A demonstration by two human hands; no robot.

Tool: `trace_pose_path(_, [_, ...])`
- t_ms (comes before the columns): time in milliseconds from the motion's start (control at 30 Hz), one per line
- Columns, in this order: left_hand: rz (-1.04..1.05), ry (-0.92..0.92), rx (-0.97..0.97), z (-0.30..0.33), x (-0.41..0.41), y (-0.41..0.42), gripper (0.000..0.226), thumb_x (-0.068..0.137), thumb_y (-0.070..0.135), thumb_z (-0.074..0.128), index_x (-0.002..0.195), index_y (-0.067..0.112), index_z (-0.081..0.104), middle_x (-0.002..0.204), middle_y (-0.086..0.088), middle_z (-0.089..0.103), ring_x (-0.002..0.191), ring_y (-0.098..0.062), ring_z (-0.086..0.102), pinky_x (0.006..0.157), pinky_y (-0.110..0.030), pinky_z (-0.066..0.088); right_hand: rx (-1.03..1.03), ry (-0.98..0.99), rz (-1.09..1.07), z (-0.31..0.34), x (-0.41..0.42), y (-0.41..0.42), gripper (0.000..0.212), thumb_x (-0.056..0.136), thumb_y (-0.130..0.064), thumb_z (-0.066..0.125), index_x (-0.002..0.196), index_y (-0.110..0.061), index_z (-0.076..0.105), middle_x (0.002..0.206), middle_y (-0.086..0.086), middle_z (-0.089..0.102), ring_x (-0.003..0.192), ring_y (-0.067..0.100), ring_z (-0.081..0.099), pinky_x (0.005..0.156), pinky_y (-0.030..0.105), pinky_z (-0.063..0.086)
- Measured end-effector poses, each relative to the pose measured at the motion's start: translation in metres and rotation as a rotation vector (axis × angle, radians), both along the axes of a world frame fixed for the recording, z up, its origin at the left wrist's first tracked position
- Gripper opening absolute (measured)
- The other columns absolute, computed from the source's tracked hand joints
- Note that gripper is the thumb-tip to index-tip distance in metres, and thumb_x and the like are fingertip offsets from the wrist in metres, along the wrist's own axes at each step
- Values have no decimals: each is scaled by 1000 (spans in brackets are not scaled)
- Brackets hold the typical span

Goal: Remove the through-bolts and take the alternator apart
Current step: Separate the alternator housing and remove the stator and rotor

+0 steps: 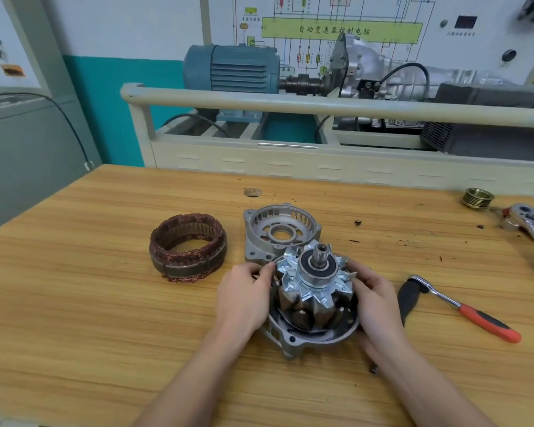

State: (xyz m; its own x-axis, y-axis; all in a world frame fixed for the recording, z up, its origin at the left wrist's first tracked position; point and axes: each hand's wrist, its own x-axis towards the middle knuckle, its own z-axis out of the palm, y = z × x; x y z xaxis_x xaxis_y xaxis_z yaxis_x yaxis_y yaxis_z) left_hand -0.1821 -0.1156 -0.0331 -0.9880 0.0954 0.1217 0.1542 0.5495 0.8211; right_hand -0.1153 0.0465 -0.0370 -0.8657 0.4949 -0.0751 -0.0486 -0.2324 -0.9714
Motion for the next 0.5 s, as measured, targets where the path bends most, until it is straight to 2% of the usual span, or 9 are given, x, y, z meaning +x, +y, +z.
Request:
trace_pose_path(133, [-18,5,7,-2,-1,-1,31,95,35,48,79,19,69,73,7,65,70,-6,57,56,-23,37,-12,-4,-13,0,-2,-1,39,96,2,45,96,-24,74,106,7,73,106,25,66,93,46,51])
trace_pose_path(300, [-24,-159,115,-3,-10,-3,38,94,35,51,70,11,69,70,-3,68,72,-19,61,64,-33,42,14,-31,32,4,-6,-2,47,95,-1,45,82,-33,78,99,-5,74,101,19,67,87,40,53])
trace_pose_path(400, [-1,-224,140,-3,-15,-3,42,93,33,51,58,14,63,60,0,64,65,-18,58,58,-32,39,-33,-32,15,4,-10,-2,43,93,1,45,82,-27,76,104,3,73,102,22,66,87,40,53])
trace_pose_path(500, [10,-244,141,-3,-19,-2,38,93,34,52,61,16,64,64,1,64,69,-16,59,60,-30,38,-24,-24,12,3,-11,-1,44,93,1,44,82,-27,75,105,2,72,106,22,64,91,41,51])
